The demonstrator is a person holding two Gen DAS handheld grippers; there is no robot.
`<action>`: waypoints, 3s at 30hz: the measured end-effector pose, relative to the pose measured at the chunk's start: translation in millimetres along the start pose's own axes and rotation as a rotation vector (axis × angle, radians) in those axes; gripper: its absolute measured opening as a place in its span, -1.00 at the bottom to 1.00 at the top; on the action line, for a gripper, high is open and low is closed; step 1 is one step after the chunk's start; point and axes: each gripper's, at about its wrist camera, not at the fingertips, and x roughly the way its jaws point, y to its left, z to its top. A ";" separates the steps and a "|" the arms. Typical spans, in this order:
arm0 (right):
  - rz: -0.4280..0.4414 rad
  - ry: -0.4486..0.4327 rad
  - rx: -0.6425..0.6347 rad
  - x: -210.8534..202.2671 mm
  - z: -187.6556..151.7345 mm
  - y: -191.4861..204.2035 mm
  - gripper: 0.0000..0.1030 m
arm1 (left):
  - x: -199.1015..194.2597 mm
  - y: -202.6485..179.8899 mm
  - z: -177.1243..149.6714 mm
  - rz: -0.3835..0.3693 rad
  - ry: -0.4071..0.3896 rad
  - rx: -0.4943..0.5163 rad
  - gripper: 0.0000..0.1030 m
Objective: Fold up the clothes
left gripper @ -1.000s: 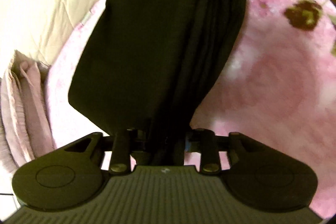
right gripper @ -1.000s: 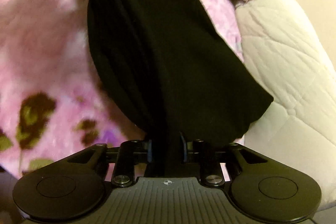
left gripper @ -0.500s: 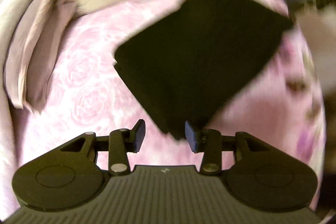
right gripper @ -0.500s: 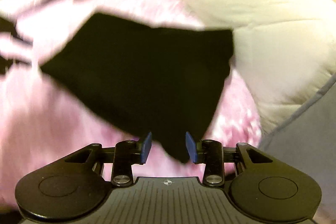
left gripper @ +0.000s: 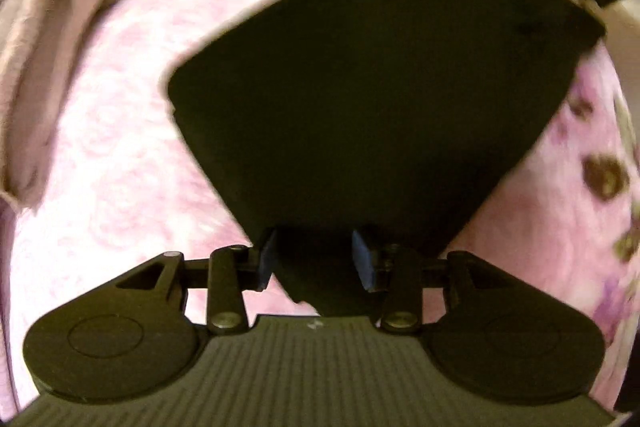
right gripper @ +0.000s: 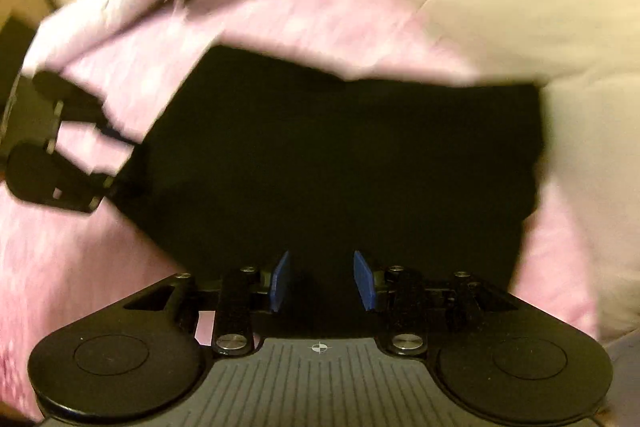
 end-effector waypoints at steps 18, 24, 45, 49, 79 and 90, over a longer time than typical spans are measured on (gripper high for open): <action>-0.173 -0.050 0.151 81.7 63.9 -123.7 -0.25 | 68.7 41.3 66.6 0.094 -0.042 -0.001 -0.24; -0.185 -0.101 0.174 19.3 32.5 -86.5 -0.24 | 21.7 33.1 30.6 0.053 -0.072 -0.101 -0.29; -0.172 0.037 0.149 -10.6 -54.3 7.7 -0.03 | -16.9 -73.5 -69.8 0.204 -0.096 0.496 -0.06; -0.180 0.046 0.211 -4.6 -55.3 1.5 0.01 | -5.5 -69.0 -64.0 0.232 -0.114 0.598 -0.59; -0.189 0.273 0.457 -75.2 -95.8 21.6 0.36 | -116.4 -2.1 -88.9 0.019 0.023 -0.782 0.36; -0.294 0.095 0.579 -181.4 -83.6 87.5 0.40 | -205.4 -19.5 -81.4 -0.072 -0.149 -0.669 0.43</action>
